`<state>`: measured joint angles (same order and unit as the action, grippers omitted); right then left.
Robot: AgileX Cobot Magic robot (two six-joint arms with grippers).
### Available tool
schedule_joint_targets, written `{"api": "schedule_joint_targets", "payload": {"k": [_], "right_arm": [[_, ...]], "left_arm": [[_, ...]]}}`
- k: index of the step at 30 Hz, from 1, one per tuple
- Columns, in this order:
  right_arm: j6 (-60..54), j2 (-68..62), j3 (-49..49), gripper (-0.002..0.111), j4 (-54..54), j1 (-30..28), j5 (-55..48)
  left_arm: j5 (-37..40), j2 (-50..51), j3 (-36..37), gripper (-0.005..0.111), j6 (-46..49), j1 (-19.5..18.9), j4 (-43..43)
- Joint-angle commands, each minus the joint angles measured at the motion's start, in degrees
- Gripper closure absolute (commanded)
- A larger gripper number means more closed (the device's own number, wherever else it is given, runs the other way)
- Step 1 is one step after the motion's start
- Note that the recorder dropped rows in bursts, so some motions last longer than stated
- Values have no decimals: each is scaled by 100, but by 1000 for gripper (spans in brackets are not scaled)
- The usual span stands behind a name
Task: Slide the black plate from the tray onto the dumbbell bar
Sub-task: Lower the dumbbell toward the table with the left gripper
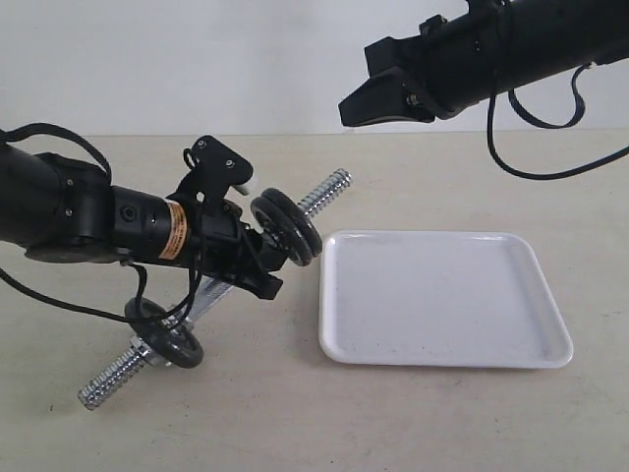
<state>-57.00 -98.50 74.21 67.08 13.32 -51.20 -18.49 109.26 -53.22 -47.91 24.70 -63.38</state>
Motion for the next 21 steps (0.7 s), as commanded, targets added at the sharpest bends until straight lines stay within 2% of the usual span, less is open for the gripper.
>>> {"api": "schedule_joint_targets", "payload": {"k": [1, 11, 16, 21], "right_arm": [[-33, 66, 45, 108, -9, -14, -22], [-33, 66, 45, 108, -9, -14, -64], [-33, 66, 45, 108, -9, -14, -75], [-33, 66, 45, 108, -9, -14, -154]], "left_arm": [[-2270, -80, -218, 102, 282, 46, 561], [-1468, 19, -218, 102, 845, 46, 1261], [-1403, 27, -218, 102, 937, 46, 1385], [-1278, 52, -218, 102, 1182, -73, 1951]]}}
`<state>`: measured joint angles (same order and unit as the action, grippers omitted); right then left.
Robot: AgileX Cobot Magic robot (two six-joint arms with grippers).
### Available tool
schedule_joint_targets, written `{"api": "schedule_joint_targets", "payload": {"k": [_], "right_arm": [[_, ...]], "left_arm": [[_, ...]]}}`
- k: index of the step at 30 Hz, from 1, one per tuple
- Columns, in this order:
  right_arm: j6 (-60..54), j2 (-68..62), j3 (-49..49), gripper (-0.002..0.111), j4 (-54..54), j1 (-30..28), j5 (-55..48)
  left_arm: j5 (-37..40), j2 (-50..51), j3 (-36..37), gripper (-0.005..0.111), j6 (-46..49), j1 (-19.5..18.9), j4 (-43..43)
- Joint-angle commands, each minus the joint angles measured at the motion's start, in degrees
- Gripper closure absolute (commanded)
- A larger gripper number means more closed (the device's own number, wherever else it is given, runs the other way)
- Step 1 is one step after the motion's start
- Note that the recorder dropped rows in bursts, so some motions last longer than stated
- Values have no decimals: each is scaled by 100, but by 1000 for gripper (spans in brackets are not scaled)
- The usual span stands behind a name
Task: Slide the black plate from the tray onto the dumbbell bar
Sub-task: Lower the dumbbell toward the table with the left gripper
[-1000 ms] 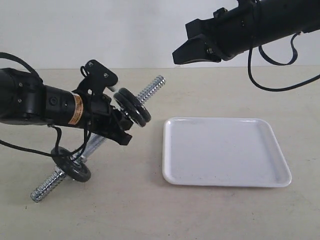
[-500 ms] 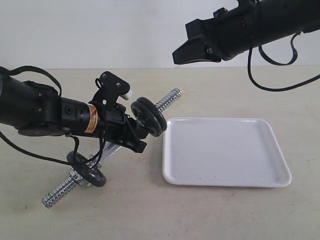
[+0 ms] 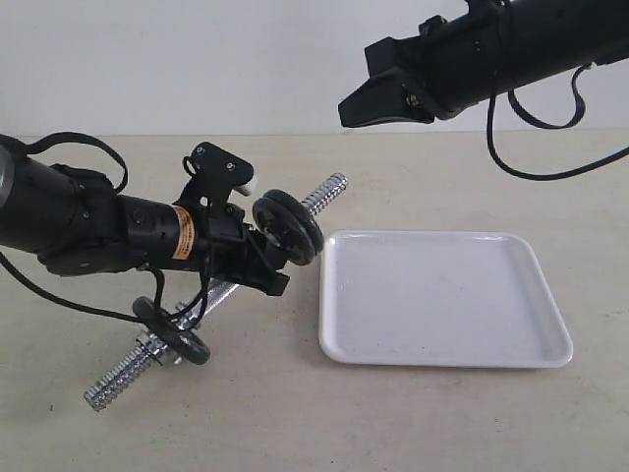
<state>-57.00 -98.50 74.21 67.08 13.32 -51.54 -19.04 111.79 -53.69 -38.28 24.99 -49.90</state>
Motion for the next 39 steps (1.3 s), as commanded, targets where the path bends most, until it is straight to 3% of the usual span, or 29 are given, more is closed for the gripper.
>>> {"api": "schedule_joint_targets", "payload": {"k": [1, 16, 26, 39], "right_arm": [[-33, 66, 45, 108, -9, -14, -150], [-33, 66, 45, 108, -9, -14, -131], [-43, 66, 45, 108, -9, -14, -172], [-43, 66, 45, 108, -9, -14, -172]], "left_arm": [[-1209, -202, -172, 102, 229, -142, 626], [-1136, 134, -172, 102, -66, -258, 1020], [-2125, 566, -186, 102, -827, -247, 1407], [-2339, 799, -268, 102, -1595, -173, 1595]]}}
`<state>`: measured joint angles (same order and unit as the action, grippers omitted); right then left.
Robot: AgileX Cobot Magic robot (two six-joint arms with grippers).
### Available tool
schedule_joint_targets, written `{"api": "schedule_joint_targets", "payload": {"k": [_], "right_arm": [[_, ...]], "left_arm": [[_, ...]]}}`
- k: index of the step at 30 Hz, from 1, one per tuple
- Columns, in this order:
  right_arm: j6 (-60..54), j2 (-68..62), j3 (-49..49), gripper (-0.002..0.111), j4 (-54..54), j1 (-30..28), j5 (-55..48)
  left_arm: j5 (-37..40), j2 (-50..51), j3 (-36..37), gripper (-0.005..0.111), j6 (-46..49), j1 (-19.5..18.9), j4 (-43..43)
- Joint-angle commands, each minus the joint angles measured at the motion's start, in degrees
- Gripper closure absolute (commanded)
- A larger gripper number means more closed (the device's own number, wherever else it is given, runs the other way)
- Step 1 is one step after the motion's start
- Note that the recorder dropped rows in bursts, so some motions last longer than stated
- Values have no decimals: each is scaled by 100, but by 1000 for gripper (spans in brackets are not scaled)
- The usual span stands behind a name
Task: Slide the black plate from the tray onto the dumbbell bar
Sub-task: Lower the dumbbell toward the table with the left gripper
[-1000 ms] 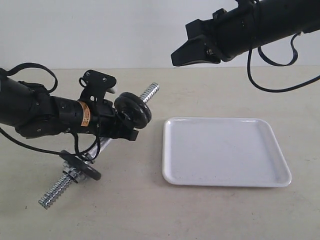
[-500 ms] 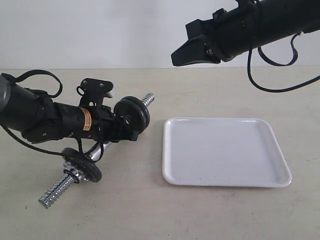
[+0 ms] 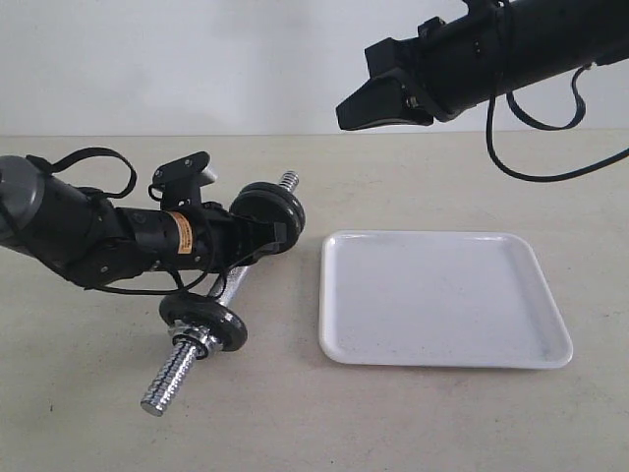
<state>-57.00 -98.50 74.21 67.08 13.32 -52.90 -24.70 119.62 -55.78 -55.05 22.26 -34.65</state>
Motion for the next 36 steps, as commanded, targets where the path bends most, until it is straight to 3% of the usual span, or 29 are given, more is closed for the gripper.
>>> {"api": "schedule_joint_targets", "payload": {"k": [1, 9, 29, 36], "right_arm": [[-43, 66, 45, 108, -9, -14, -36], [-53, 66, 45, 108, -9, -14, -35], [-53, 66, 45, 108, -9, -14, -35], [-53, 66, 45, 108, -9, -14, -35]], "left_arm": [[-1773, 16, -59, 102, 82, 129, 124], [-1773, 16, -59, 102, 129, 465, 276], [-1678, 16, -59, 102, 323, 467, 243], [-1124, 16, -59, 102, 830, 467, 243]]}}
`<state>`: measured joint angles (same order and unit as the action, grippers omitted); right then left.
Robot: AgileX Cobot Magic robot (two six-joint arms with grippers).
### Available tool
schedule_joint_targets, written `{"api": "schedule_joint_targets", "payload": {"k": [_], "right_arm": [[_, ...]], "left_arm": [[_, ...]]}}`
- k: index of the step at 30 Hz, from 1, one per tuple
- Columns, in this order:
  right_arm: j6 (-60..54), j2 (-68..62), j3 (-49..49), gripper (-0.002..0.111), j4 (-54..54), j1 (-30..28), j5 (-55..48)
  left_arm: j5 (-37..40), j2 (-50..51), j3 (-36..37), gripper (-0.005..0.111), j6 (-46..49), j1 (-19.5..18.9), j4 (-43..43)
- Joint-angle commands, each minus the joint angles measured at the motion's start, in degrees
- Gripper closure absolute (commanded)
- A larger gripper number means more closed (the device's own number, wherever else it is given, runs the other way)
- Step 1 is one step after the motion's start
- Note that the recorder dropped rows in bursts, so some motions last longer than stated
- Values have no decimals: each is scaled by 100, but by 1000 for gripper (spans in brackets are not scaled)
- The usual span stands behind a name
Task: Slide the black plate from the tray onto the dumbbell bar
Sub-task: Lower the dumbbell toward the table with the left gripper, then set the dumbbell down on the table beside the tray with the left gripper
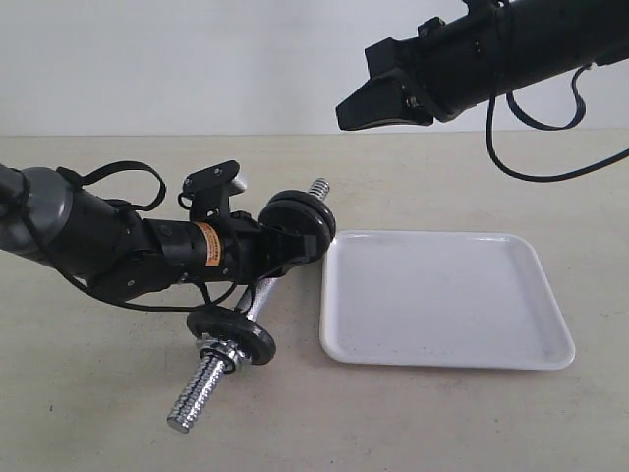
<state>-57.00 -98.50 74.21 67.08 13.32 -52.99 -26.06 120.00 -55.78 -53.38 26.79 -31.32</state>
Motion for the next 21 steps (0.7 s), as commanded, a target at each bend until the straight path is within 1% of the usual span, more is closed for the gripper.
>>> {"api": "schedule_joint_targets", "payload": {"k": [1, 3, 5, 6, 14, 19, 21], "right_arm": [[-53, 66, 45, 108, -9, -14, -26], [-53, 66, 45, 108, -9, -14, -26], [-53, 66, 45, 108, -9, -14, -26], [-53, 66, 45, 108, -9, -14, -26], [-53, 66, 45, 108, -9, -14, -26], [-53, 66, 45, 108, -9, -14, -26], [-53, 66, 45, 108, -9, -14, -26]], "left_arm": [[-976, -22, -59, 102, 681, 14, -89], [-919, -22, -59, 99, 695, 14, -104], [-878, -22, -59, 86, 695, 14, -104], [-848, -22, -59, 84, 695, 14, -104], [-773, -22, -59, 83, 806, 14, -104], [-684, -22, -59, 72, 822, 14, -93], [-640, -22, -59, 71, 822, 14, -93]]}}
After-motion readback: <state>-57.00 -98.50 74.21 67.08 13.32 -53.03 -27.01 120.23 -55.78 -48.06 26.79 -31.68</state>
